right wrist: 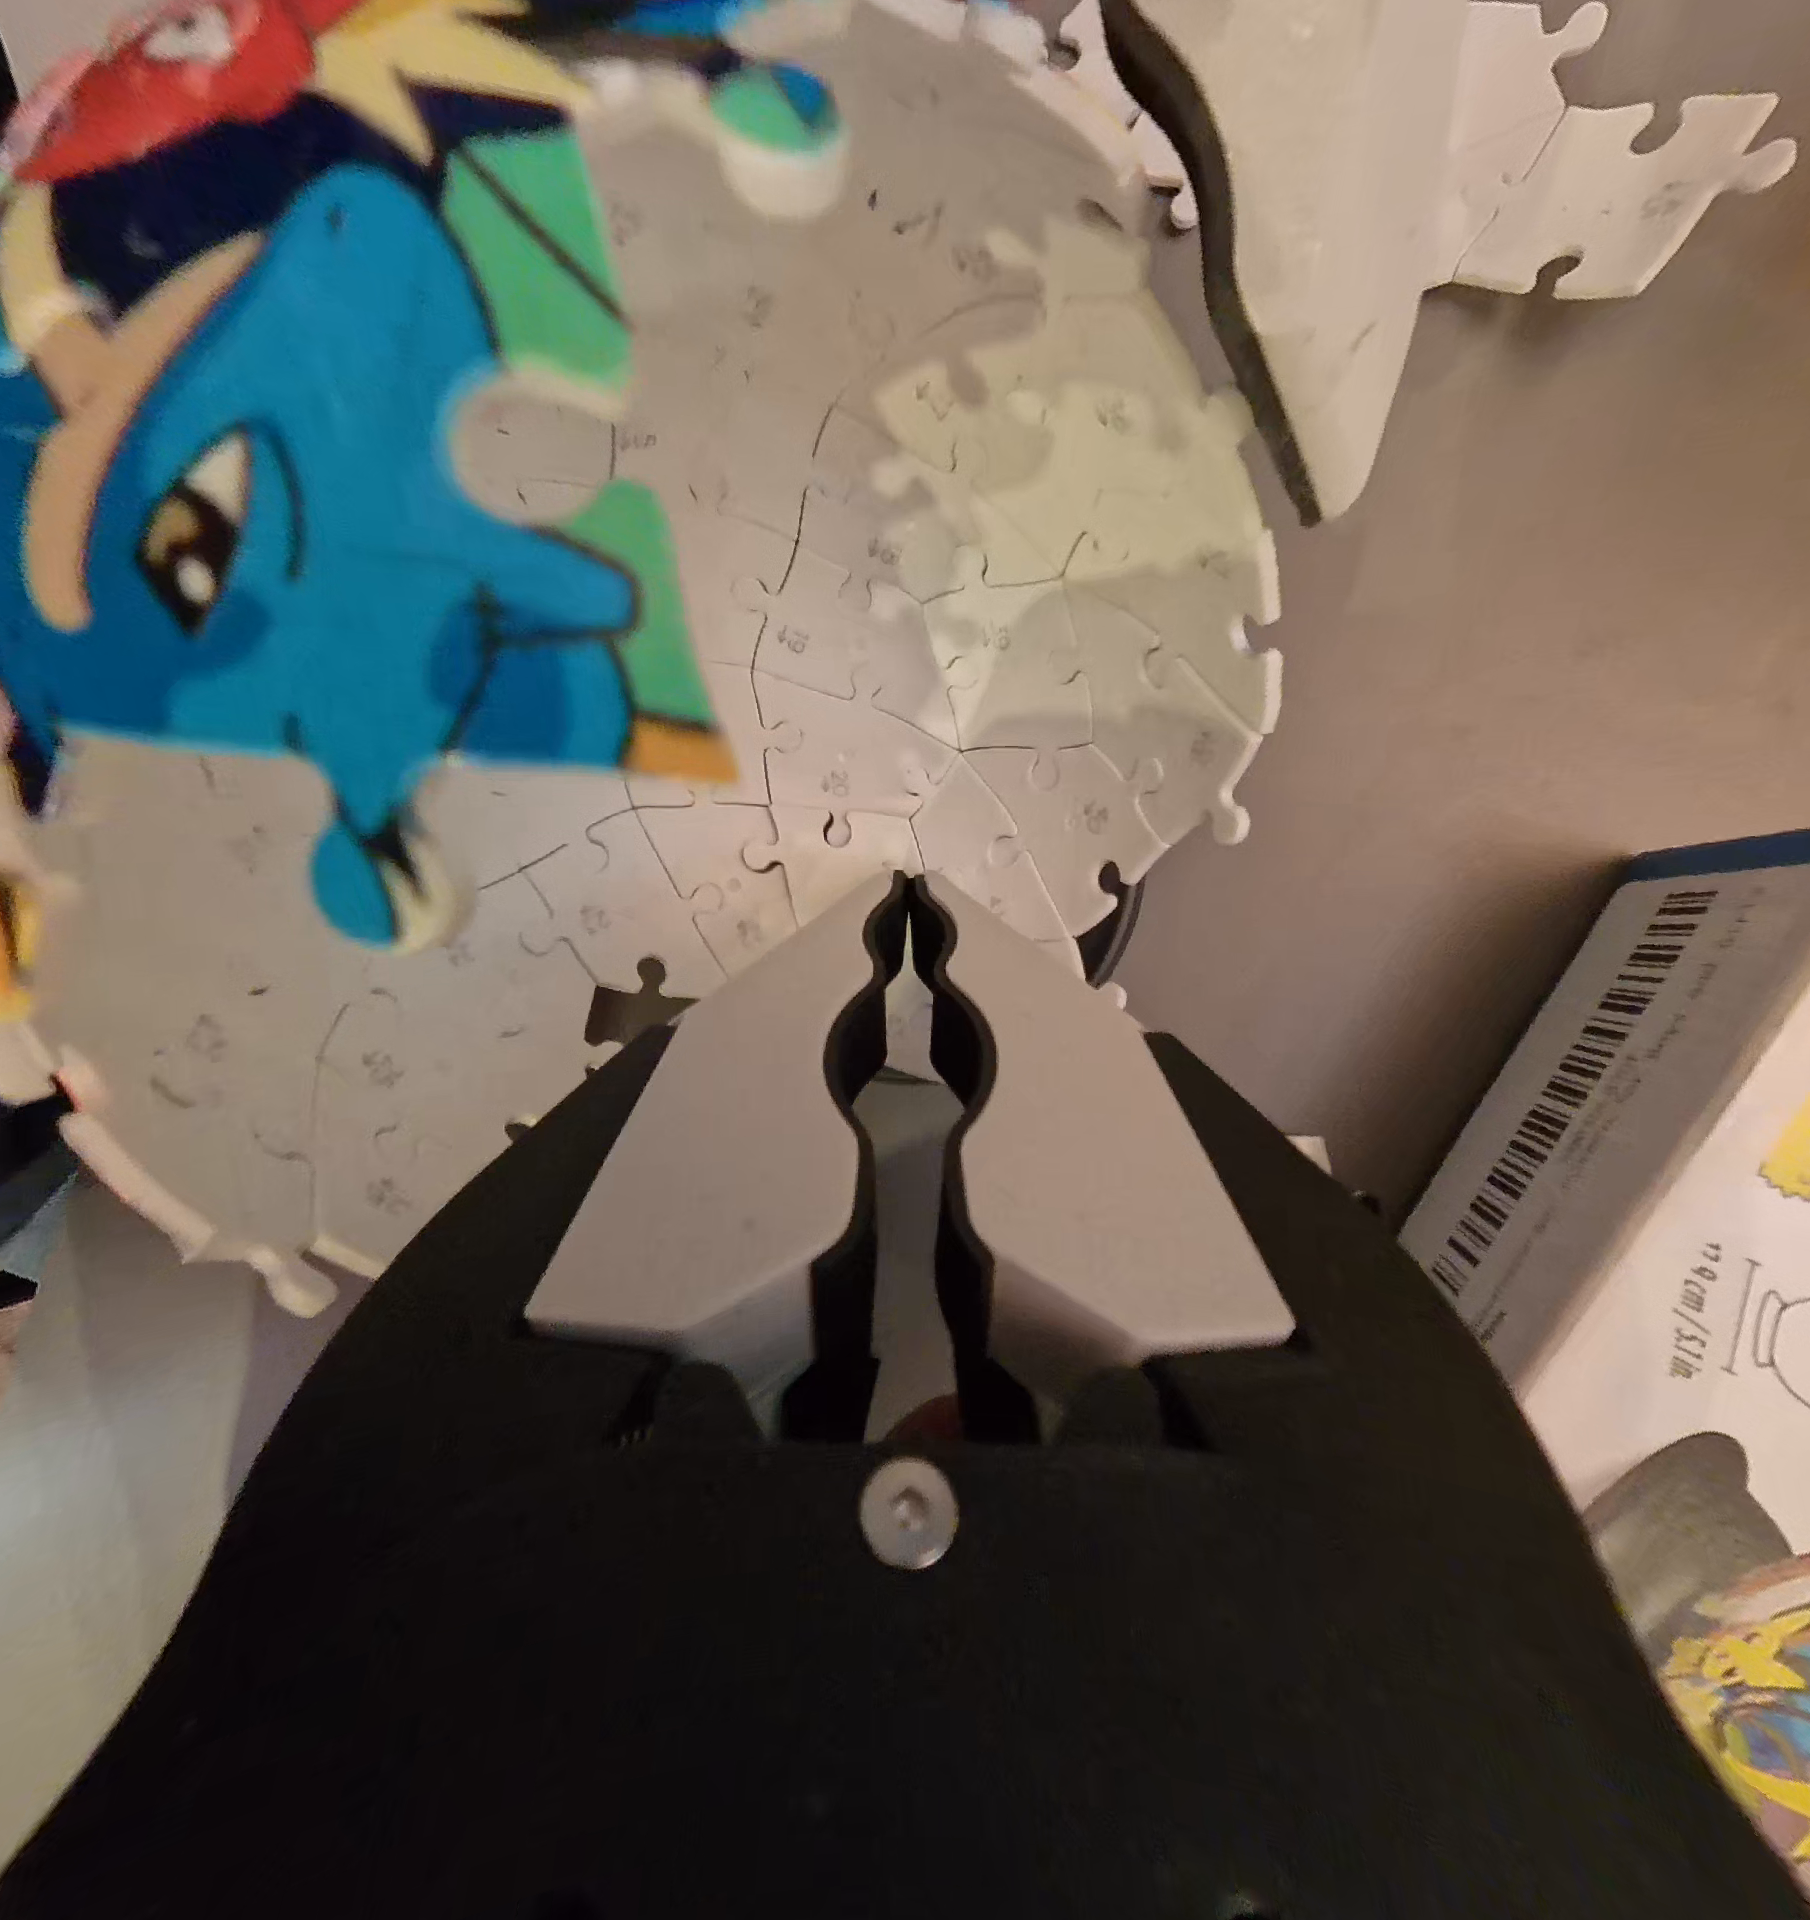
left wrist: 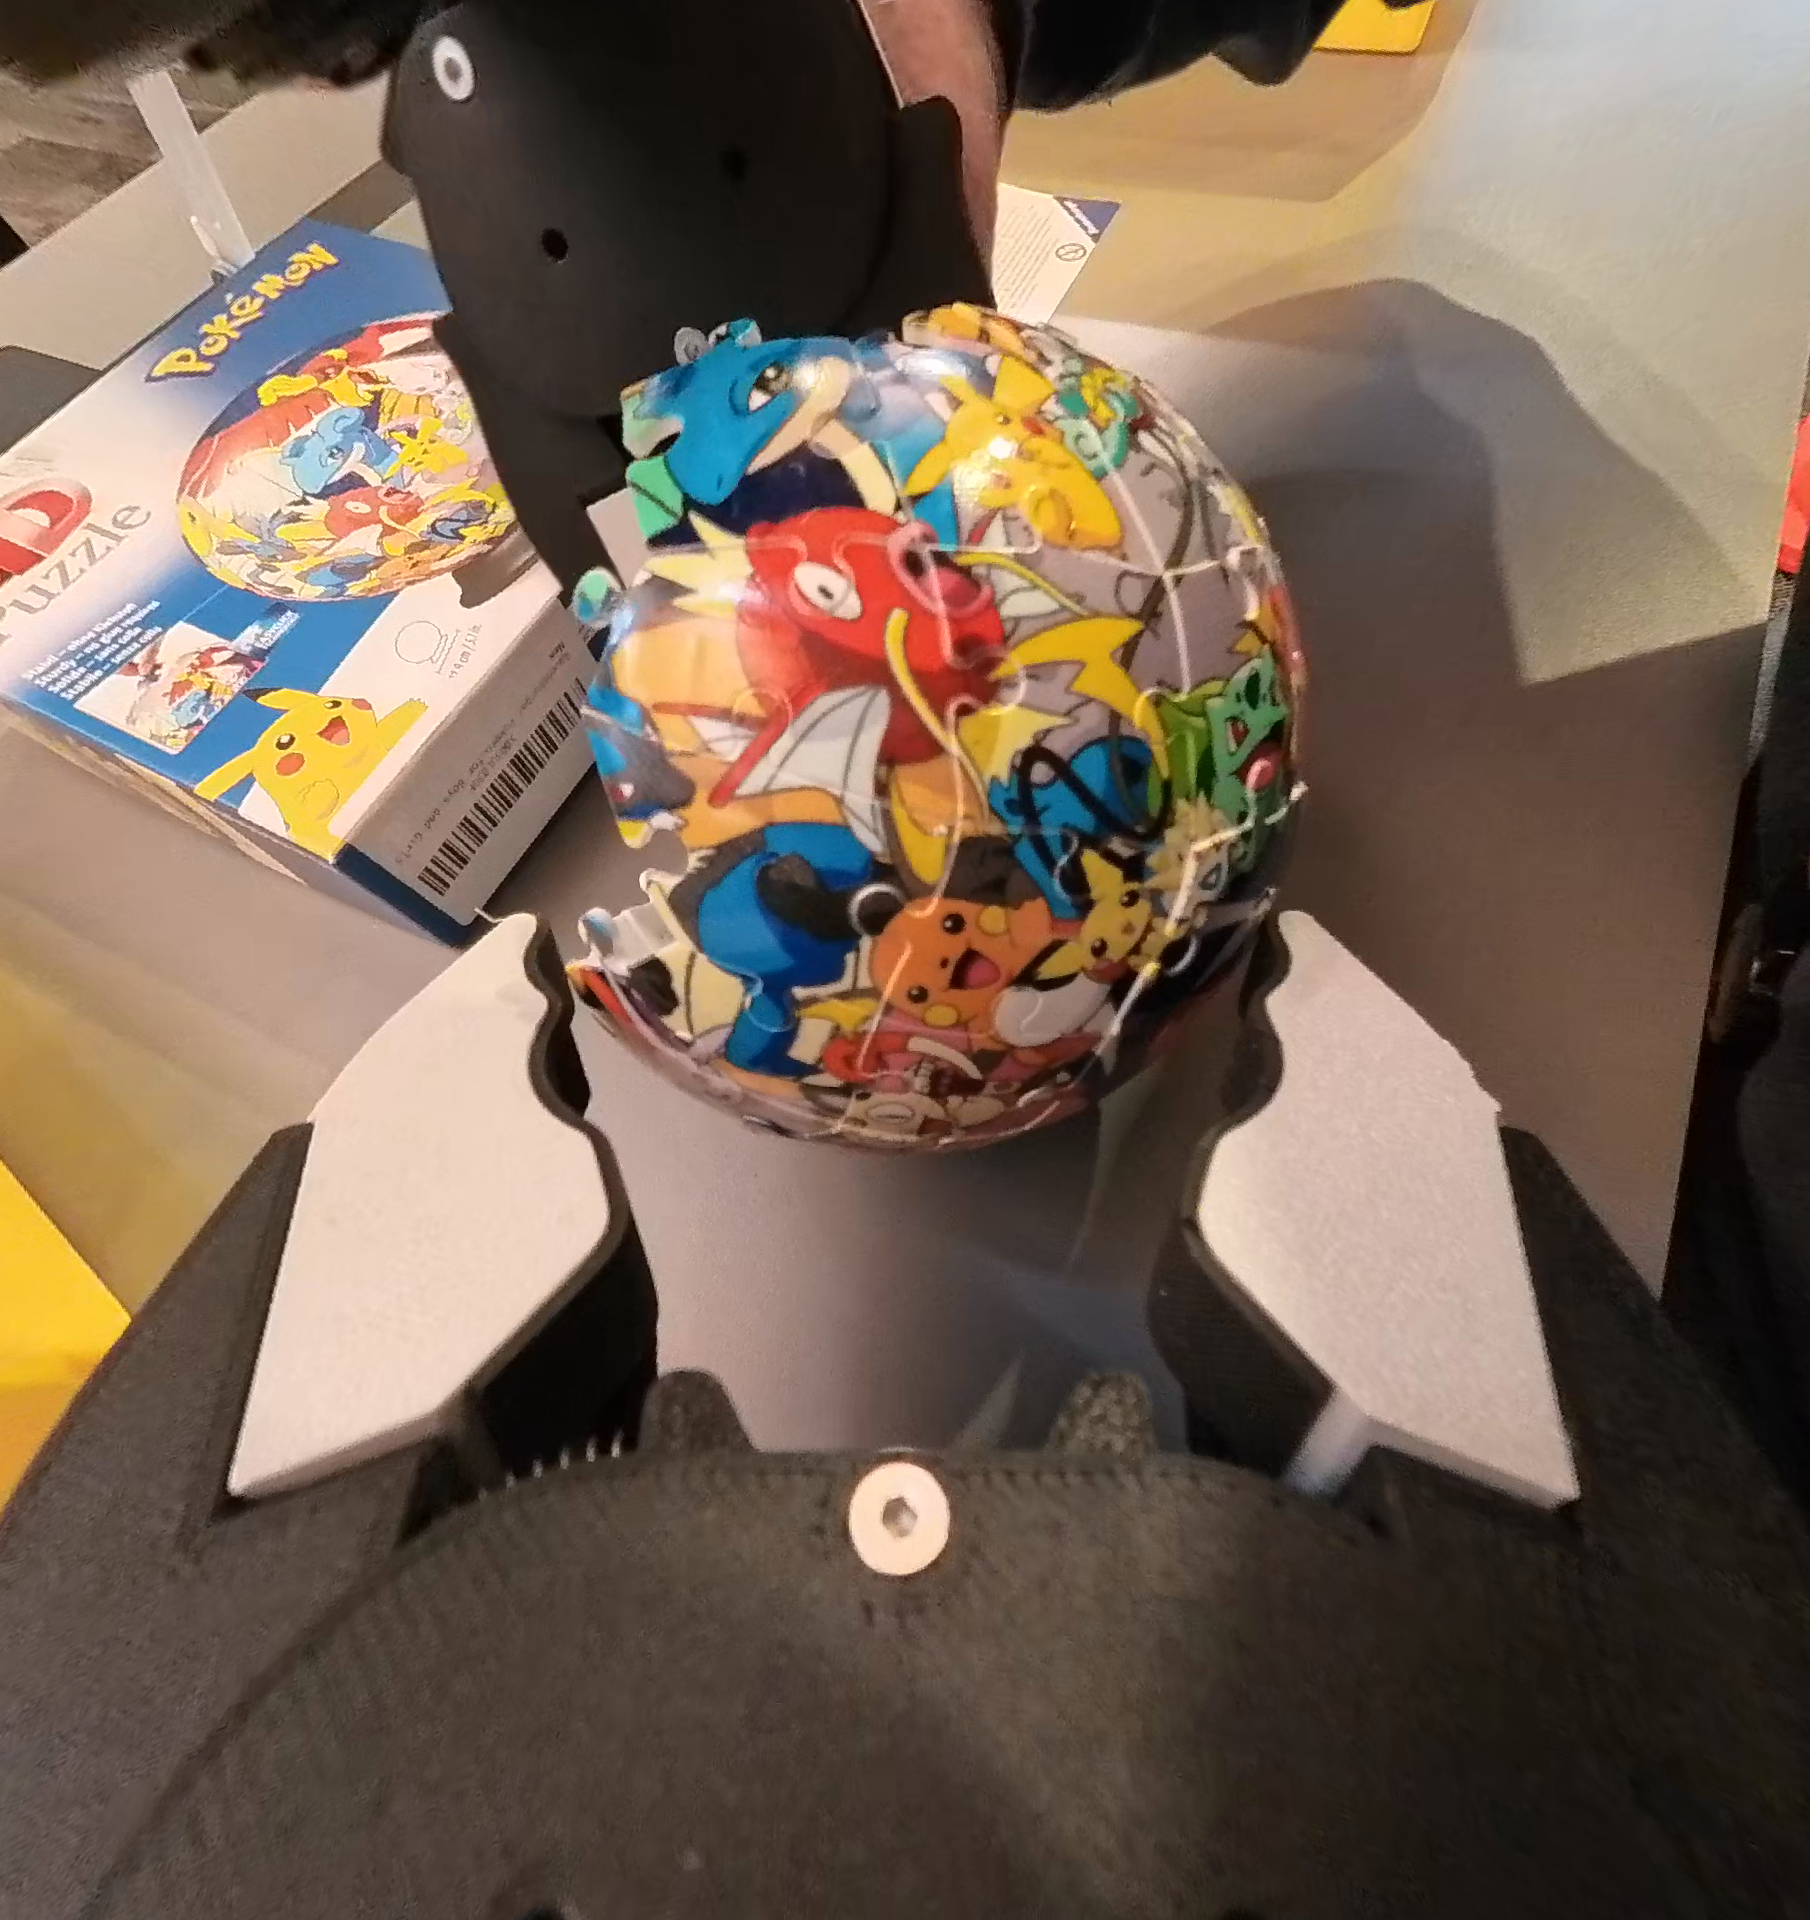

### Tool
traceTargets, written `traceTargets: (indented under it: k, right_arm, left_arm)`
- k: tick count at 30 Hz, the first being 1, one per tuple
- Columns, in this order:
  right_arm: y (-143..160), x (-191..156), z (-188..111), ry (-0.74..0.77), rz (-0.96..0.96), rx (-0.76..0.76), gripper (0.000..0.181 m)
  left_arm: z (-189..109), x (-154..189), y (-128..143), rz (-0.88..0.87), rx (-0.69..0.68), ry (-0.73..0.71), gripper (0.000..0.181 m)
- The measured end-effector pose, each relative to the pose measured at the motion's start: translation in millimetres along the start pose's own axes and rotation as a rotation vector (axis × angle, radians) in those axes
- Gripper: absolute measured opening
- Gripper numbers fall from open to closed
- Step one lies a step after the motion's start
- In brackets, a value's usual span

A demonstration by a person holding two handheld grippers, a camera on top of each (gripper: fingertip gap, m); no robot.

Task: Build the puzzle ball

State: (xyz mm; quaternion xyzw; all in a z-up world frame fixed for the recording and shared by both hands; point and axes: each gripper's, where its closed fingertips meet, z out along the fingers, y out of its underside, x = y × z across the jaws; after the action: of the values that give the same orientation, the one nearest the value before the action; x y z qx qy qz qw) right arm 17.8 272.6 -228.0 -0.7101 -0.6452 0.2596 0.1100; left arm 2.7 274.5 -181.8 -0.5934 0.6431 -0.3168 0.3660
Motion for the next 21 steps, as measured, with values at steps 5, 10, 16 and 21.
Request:
traceTargets:
  k: [5, 10, 16, 21]
  right_arm:
    - [1, 0, 0, 0.0, 0.006, 0.002, 0.0]
    - [-11, -5, -2, -0.039, 0.018, 0.079, 0.0]
    - [-6, -8, 6, -0.054, 0.001, 0.058, 0.0]
    - [-5, -8, 6, -0.062, -0.019, 0.052, 0.0]
  left_arm:
    - [0, 0, 0, 0.0, 0.0, 0.0, 0.12]
    - [0, 0, 0, 0.001, -0.001, -0.002, 0.12]
    - [1, 0, -1, -0.001, 0.001, -0.001, 0.12]
    - [1, 0, -1, -0.003, 0.0, 0.0, 0.12]
